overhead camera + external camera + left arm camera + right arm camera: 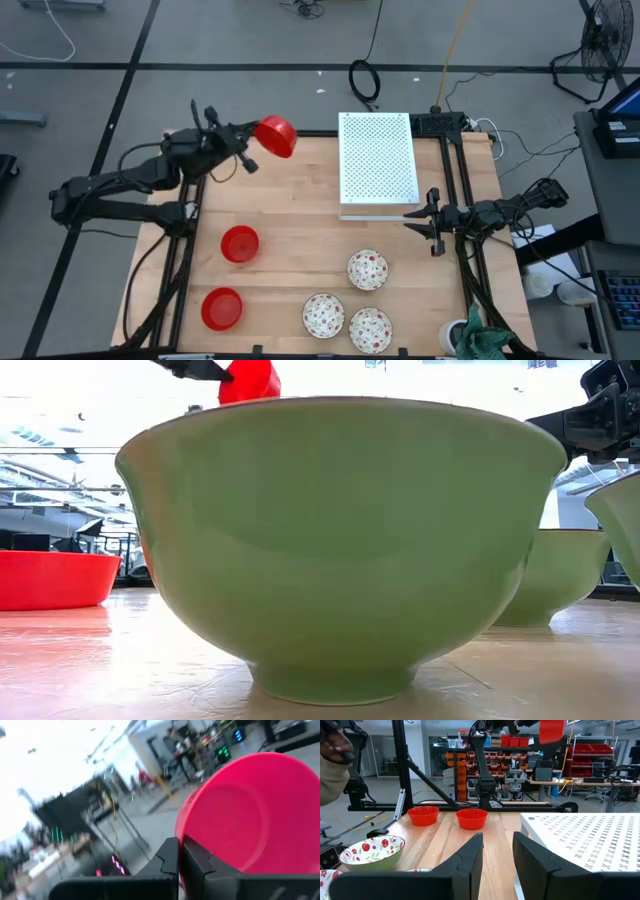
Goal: Pick & Place Mini bowls
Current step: Put the top red bowl on the shelf
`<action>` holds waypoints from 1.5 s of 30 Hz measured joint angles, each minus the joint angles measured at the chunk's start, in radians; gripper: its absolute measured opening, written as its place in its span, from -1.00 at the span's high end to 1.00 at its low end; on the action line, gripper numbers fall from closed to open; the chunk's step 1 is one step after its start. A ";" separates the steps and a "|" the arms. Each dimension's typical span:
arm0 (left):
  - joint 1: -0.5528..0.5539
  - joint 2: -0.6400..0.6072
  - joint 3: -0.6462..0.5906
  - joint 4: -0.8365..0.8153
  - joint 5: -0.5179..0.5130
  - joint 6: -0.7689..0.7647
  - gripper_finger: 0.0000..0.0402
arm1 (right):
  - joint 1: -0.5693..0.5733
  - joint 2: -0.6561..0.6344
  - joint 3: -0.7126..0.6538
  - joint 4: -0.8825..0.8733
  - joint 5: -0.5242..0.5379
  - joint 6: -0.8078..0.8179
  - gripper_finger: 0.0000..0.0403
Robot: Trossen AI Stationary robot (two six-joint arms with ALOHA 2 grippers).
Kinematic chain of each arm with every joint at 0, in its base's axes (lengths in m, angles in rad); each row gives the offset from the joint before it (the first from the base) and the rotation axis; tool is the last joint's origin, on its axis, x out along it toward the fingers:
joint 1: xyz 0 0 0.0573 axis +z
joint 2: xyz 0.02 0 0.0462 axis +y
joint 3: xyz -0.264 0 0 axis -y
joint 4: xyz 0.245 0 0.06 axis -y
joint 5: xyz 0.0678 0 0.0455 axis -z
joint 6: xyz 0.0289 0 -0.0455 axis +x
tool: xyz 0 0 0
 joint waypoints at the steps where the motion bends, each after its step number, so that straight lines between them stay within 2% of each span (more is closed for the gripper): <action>1: -0.014 0.015 0.000 0.028 0.000 0.030 0.98 | 0.000 0.000 0.000 0.000 0.000 0.000 0.53; 11: -0.069 0.258 0.000 0.496 0.016 0.336 0.98 | 0.000 0.000 0.000 0.004 0.000 -0.092 0.53; 14: -0.055 0.346 0.000 0.666 0.048 0.398 0.97 | 0.000 0.000 0.000 0.094 -0.003 -0.127 0.53; 17: -0.033 0.431 0.008 0.787 0.100 0.436 0.97 | 0.001 0.000 0.000 0.209 -0.028 0.010 0.54; 20: -0.006 0.511 0.053 0.798 0.122 0.437 0.98 | 0.001 0.000 0.000 0.310 -0.016 0.107 0.53; 22: 0.013 0.565 0.091 0.802 0.121 0.437 0.96 | -0.003 0.000 0.000 0.377 0.061 0.069 0.53; 26: 0.034 0.652 0.150 0.802 0.111 0.506 0.98 | -0.010 0.000 0.000 0.421 0.296 -0.122 0.53; 28: 0.035 0.675 0.175 0.799 0.097 0.554 0.97 | -0.010 0.002 0.000 0.407 0.385 -0.096 0.53; 30: 0.034 0.691 0.202 0.808 0.078 0.596 0.95 | -0.017 0.021 0.000 0.428 0.427 -0.021 0.53; 35: 0.033 0.691 0.223 0.805 0.018 0.665 0.97 | -0.072 0.153 0.000 0.605 0.391 -0.059 0.53; 37: 0.033 0.688 0.225 0.802 0.010 0.648 0.95 | -0.102 0.233 0.010 0.654 0.425 -0.074 0.53; 40: 0.030 0.686 0.228 0.798 0.010 0.633 0.96 | -0.153 0.362 0.065 0.661 0.507 -0.130 0.53; 45: 0.018 0.687 0.229 0.753 0.009 0.603 0.95 | -0.248 0.638 0.233 0.656 0.530 -0.167 0.53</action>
